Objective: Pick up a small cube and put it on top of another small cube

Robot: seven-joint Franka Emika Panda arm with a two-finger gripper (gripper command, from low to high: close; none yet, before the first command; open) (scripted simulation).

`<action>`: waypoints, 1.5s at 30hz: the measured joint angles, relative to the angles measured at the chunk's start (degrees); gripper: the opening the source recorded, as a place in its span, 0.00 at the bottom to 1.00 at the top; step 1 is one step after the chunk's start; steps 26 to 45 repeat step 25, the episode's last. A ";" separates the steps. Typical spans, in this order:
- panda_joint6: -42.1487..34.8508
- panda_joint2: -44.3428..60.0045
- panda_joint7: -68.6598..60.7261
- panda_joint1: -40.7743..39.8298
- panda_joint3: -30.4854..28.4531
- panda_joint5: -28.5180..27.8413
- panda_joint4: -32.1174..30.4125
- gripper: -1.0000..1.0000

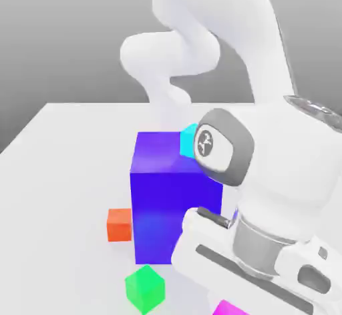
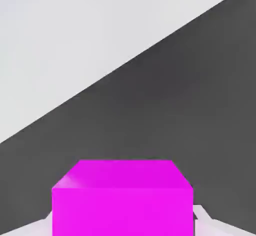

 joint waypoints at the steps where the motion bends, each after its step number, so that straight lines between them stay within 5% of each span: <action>1: 0.00 -1.36 -2.03 -1.10 0.18 0.83 -1.53 0.00; 13: 2.34 -15.64 -34.81 -14.17 2.31 23.40 -21.90 0.00; 22: 11.36 -7.07 -37.84 -15.05 2.87 26.00 -22.72 0.00; 23: 12.01 -6.29 -38.00 -14.99 2.80 26.23 -22.70 1.00; 45: 12.01 -6.29 -38.00 -14.98 2.80 26.23 -22.70 1.00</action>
